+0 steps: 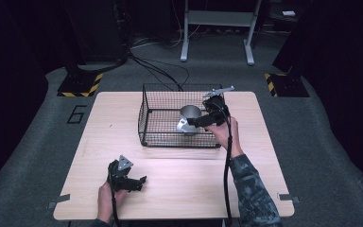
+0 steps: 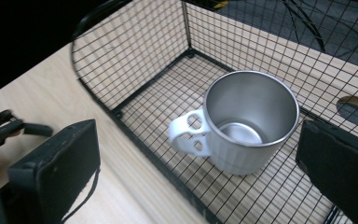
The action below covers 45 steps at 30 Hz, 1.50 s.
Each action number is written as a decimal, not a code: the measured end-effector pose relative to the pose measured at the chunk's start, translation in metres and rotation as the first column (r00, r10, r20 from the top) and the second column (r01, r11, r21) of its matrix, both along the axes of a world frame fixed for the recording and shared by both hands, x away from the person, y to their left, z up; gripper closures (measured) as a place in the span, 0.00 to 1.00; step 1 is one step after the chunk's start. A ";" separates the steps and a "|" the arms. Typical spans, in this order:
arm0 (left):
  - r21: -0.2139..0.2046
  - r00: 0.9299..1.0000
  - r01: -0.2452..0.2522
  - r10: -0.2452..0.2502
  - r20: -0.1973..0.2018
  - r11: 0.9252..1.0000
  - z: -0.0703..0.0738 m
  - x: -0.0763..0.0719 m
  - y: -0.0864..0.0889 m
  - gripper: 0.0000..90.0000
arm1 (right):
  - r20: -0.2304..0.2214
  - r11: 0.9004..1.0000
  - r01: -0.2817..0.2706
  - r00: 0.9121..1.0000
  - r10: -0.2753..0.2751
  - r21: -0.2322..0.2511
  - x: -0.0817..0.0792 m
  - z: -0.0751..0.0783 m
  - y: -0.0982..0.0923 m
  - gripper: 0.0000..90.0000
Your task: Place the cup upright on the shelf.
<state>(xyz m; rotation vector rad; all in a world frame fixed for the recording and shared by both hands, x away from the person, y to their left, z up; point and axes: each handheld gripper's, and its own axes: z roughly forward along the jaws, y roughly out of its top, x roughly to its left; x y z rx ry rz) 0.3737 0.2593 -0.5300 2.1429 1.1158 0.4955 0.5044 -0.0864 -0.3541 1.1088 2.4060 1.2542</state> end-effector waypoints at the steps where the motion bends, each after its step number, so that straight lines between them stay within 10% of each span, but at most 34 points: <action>1: 0.000 1.000 0.000 0.000 -0.001 1.000 0.000 0.000 0.000 0.01 | 0.000 1.000 -0.002 1.000 0.002 -0.002 -0.004 0.001 -0.001 0.00; 17: -0.007 1.000 -0.005 0.005 0.001 1.000 0.000 0.000 -0.001 0.00 | 0.061 0.999 0.012 0.998 -0.010 -0.029 -0.076 -0.014 -0.047 0.00; 32: 0.000 1.000 0.001 -0.001 0.000 1.000 0.000 0.000 0.000 0.01 | 0.022 0.991 0.124 0.992 -0.123 -0.049 -0.103 -0.064 -0.099 0.00; 45: -0.001 1.000 0.000 0.000 0.000 1.000 0.000 0.000 0.000 0.01 | -0.039 0.943 0.324 0.944 -0.327 -0.074 -0.123 -0.157 -0.159 0.00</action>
